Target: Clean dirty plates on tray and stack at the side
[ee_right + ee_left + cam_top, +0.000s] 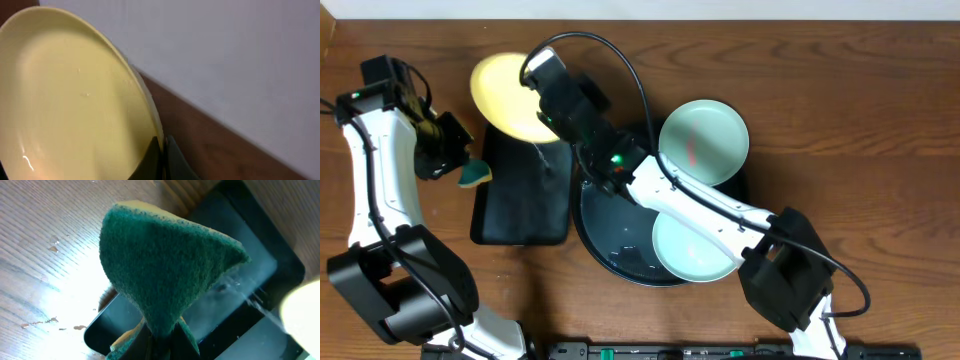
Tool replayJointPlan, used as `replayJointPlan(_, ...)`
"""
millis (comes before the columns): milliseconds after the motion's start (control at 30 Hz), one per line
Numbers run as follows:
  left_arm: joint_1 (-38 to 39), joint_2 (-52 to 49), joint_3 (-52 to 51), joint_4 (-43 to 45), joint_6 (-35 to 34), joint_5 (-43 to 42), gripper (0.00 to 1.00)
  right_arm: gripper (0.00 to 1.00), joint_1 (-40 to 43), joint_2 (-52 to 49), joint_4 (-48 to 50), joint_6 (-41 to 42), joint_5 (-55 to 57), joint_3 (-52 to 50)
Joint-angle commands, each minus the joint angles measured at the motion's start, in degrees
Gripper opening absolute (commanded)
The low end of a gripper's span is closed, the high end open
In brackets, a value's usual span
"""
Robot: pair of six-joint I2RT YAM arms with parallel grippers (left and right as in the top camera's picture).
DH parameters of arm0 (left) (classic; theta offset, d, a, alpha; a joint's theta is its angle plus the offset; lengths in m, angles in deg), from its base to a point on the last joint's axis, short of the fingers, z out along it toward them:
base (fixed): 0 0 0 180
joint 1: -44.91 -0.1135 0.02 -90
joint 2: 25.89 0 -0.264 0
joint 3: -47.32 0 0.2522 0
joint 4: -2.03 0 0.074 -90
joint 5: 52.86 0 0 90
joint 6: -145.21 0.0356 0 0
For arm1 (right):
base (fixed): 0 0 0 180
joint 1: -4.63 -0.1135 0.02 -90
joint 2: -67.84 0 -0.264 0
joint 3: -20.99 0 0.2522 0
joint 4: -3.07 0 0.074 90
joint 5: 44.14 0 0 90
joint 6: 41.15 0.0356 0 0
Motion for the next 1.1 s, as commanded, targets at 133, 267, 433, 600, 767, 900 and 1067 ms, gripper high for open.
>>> replayJointPlan(133, -0.3, 1.2, 1.2, -0.4, 0.5, -1.1, 0.07, 0.01, -1.0, 0.6, 5.5, -8.4, 6.0, 0.8)
replayJointPlan(267, -0.3, 1.2, 1.2, -0.4, 0.6, -1.2, 0.07, 0.01, -1.1, 0.6, 7.0, -8.8, 6.0, 0.8)
replayJointPlan(433, -0.3, 1.2, 1.2, -0.5, 0.6, -1.2, 0.08, 0.01, -1.3, 0.6, 7.8, -10.3, 6.0, 0.9)
replayJointPlan(600, -0.3, 1.2, 1.2, -0.5, 0.6, -1.2, 0.07, 0.01, -1.4, 0.6, 9.6, -12.0, 6.0, 0.8)
replayJointPlan(767, -0.3, 1.2, 1.2, -0.5, 0.6, -1.1, 0.07, 0.01, -1.4, 0.6, 10.1, -12.5, 6.0, 0.8)
replayJointPlan(900, -0.3, 1.2, 1.2, -0.5, 0.6, -1.1, 0.08, 0.01, -1.4, 0.6, 8.9, -12.4, 6.0, 0.8)
replayJointPlan(1067, -0.3, 1.2, 1.2, -0.5, 0.6, -1.1, 0.07, 0.01, -1.4, 0.6, 3.8, -10.2, 6.0, 0.8)
